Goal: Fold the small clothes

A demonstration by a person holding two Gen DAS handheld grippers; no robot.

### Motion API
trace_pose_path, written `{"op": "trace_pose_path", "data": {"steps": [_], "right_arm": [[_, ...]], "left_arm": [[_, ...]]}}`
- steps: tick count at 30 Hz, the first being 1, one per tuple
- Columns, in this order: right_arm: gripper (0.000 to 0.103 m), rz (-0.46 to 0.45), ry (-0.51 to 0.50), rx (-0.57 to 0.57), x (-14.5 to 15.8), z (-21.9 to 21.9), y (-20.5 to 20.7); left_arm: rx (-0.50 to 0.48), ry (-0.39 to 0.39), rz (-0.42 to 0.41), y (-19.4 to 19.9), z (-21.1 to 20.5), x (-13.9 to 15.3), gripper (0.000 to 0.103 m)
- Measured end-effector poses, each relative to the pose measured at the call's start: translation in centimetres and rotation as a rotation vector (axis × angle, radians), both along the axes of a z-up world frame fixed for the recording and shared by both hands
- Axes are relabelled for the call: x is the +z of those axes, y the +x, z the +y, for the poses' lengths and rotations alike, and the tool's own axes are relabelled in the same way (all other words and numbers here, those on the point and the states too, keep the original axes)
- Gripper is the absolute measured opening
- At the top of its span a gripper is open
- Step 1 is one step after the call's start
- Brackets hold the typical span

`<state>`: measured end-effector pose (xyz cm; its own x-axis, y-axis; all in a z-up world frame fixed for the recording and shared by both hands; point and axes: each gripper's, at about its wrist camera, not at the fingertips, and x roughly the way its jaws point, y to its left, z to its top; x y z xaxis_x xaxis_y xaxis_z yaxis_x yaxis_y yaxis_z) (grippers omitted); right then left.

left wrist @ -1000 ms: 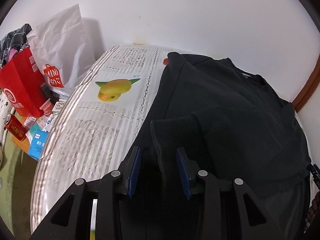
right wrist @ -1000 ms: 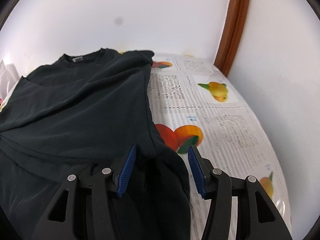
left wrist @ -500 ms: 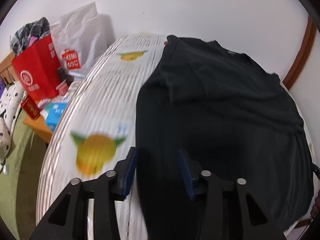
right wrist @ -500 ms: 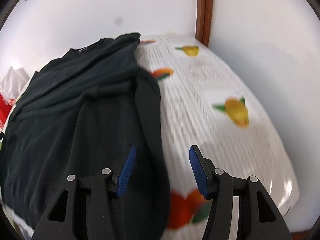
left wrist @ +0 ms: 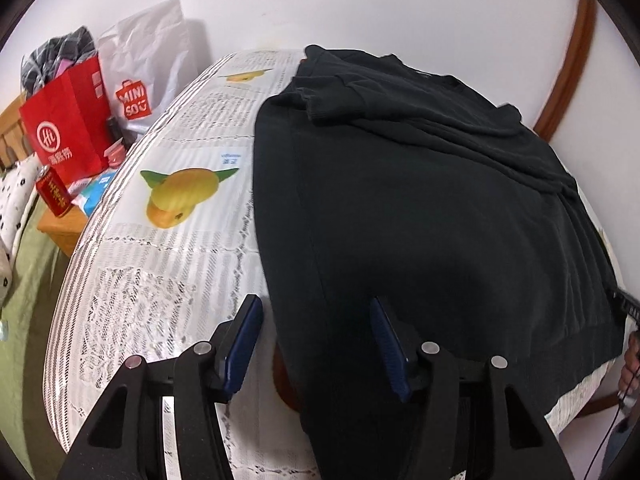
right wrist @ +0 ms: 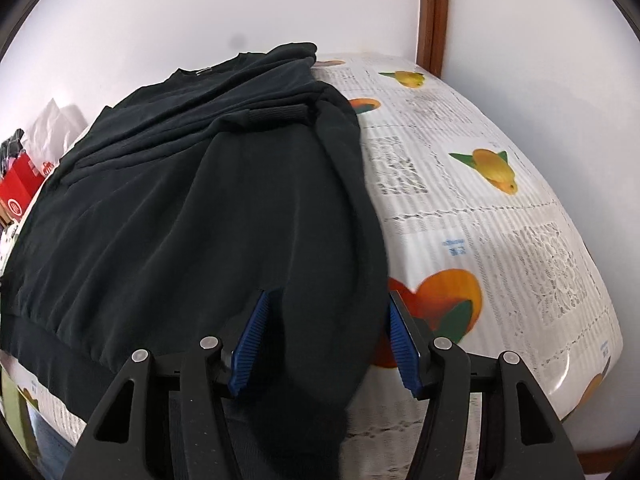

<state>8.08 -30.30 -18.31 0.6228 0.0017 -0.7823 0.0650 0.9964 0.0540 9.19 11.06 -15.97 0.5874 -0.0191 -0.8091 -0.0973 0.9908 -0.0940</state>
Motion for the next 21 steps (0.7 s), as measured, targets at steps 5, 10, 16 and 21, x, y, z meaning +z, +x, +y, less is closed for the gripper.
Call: {"op": "trace_pose_path", "data": {"steps": [5,10,16,21], "right_arm": [[0.032,-0.012,0.011,0.026,0.2,1.0,-0.1],[0.007,-0.05,-0.047,0.045,1.0,1.7,-0.9],[0.006,-0.134,-0.044,0.069,4.2,0.0,-3.7],[0.006,-0.2,-0.004,0.078,6.6,-1.5,-5.8]], "left_arm": [[0.0,0.055,-0.017,-0.5,-1.2,-0.1,0.035],[0.028,-0.032,-0.006,-0.8,0.0,0.5,0.007],[-0.005,-0.151,-0.087,-3.3,1.2,3.8,0.007],[-0.025,-0.197,-0.164,-5.0,1.7,7.0,0.007]]}}
